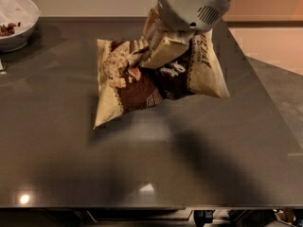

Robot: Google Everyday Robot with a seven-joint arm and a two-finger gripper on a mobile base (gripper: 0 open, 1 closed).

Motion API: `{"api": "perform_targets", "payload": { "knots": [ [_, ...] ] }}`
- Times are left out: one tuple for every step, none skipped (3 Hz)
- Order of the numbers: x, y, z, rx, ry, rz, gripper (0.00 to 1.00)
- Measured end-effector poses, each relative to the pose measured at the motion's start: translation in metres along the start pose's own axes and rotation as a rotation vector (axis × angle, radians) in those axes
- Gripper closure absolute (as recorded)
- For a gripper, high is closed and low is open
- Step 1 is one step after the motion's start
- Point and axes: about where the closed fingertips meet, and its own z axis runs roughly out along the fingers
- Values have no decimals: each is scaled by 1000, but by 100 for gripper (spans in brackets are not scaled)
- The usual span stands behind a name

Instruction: Pick brown chip bag

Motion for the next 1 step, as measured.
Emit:
{"api": "perform_targets", "payload": {
  "knots": [
    [0, 0, 0, 0, 0, 0, 100]
  ]
}}
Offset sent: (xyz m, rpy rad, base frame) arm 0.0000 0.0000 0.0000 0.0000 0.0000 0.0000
